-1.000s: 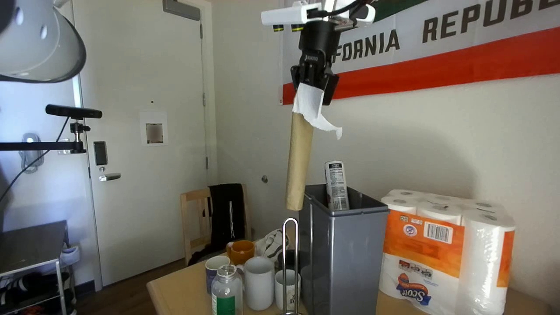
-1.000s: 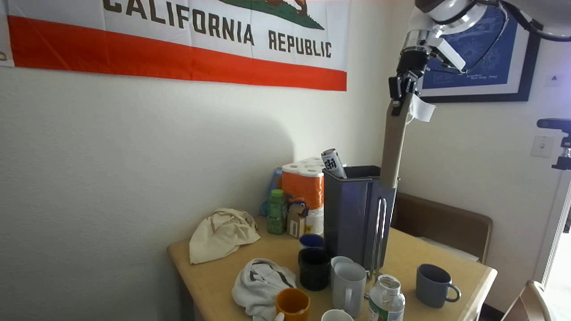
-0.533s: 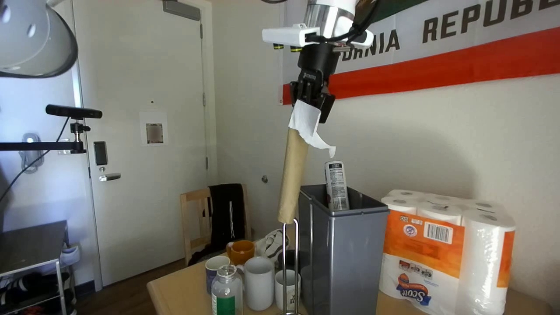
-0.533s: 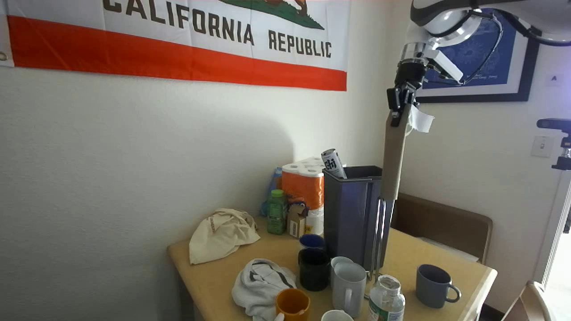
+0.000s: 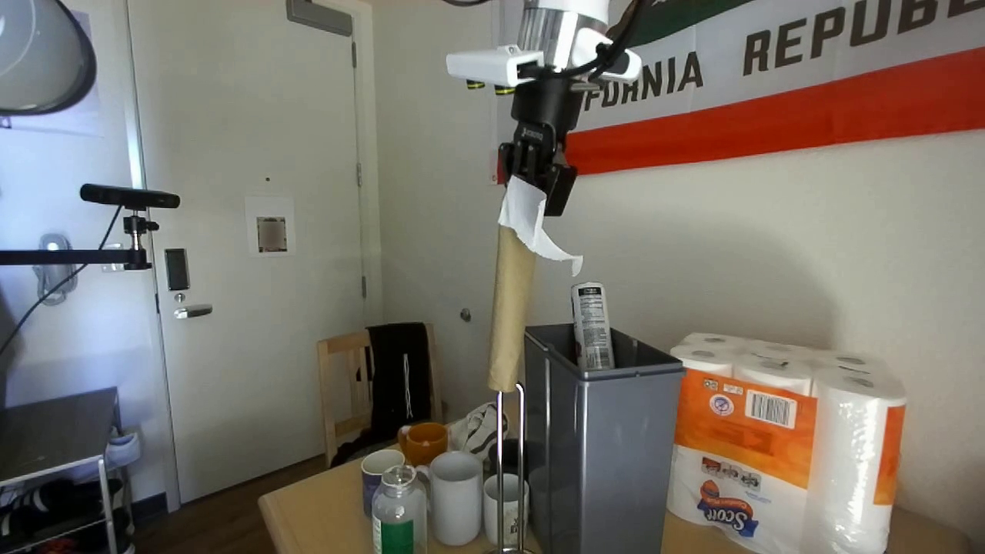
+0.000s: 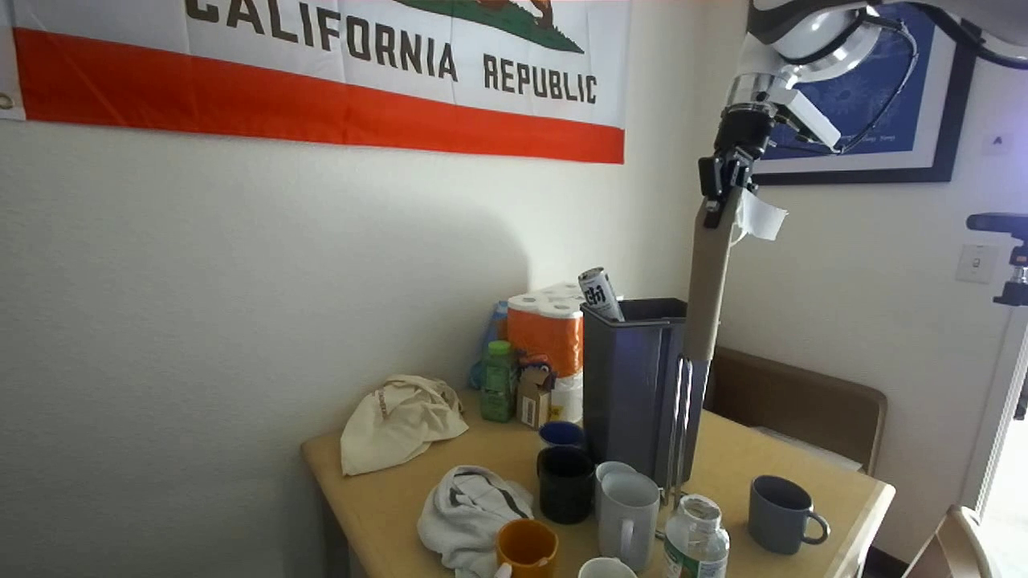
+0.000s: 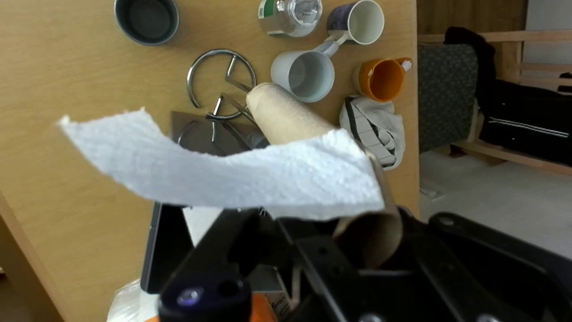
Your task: Take the paper towel core and place it on the paper towel stand
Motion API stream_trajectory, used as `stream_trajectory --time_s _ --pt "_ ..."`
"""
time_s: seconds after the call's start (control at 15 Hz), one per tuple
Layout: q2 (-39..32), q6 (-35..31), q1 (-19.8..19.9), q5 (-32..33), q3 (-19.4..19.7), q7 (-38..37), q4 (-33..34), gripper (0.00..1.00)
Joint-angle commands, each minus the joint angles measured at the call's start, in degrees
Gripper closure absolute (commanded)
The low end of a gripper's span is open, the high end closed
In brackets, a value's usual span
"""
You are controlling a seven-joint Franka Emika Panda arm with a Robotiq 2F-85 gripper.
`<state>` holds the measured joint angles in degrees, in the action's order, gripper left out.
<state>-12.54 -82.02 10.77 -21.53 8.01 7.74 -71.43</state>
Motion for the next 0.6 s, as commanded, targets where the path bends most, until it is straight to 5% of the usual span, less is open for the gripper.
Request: stream_trajectory --time_s 0.0,0.53 --pt "3.65 -3.72 -0.98 0.98 -0.28 1.04 -6.21 0.97" --pt "9.43 -8.20 -6.20 13.54 -1.86 0.59 -12.09 0.97"
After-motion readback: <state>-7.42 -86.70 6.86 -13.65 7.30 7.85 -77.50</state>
